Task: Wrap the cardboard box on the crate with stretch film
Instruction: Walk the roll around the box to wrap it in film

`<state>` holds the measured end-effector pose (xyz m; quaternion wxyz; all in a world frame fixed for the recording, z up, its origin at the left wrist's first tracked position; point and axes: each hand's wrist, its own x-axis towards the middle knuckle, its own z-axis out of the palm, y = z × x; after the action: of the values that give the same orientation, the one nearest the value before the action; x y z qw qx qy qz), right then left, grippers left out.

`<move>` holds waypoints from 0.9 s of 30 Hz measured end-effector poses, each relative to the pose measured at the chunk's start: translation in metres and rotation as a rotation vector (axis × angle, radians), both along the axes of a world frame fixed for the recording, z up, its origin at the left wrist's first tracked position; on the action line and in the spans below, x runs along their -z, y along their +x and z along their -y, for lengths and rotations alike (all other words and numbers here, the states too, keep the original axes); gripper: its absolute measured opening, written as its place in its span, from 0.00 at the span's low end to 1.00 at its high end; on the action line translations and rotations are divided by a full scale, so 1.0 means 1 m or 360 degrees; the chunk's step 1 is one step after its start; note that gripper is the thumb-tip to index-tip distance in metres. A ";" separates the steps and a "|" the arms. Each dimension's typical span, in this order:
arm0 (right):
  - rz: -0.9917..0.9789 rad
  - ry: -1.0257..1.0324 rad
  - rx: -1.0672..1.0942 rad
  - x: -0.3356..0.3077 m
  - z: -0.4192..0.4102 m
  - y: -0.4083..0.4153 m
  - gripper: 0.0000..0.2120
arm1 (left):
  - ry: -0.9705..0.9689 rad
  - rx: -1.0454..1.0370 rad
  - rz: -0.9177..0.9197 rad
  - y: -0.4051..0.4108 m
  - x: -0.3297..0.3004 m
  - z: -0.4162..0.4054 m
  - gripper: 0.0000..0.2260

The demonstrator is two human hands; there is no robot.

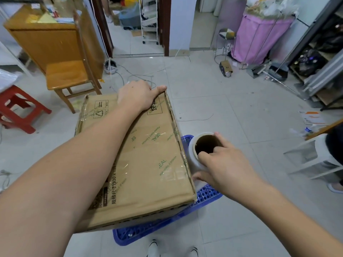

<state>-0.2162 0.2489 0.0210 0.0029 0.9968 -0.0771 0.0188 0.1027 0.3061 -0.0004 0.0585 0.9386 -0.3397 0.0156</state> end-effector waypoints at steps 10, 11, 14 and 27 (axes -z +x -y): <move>-0.0426 0.0033 -0.0184 -0.015 0.047 -0.031 0.20 | -0.0053 -0.0218 -0.0044 -0.001 0.004 0.004 0.42; -0.0446 -0.0049 -0.0159 -0.015 0.041 -0.032 0.17 | -0.0058 -0.0240 -0.0059 -0.002 0.003 0.003 0.42; -0.0408 -0.0149 -0.0054 -0.012 0.023 -0.027 0.15 | -0.0063 -0.0296 -0.0075 -0.006 0.000 0.001 0.40; -0.0259 -0.0088 -0.0096 -0.004 0.064 -0.054 0.17 | -0.0117 -0.0402 -0.0157 -0.023 -0.009 -0.002 0.38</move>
<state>-0.2705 0.1846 0.0251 0.0360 0.9965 -0.0459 -0.0599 0.0798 0.3081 0.0091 0.1070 0.9707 -0.2148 -0.0107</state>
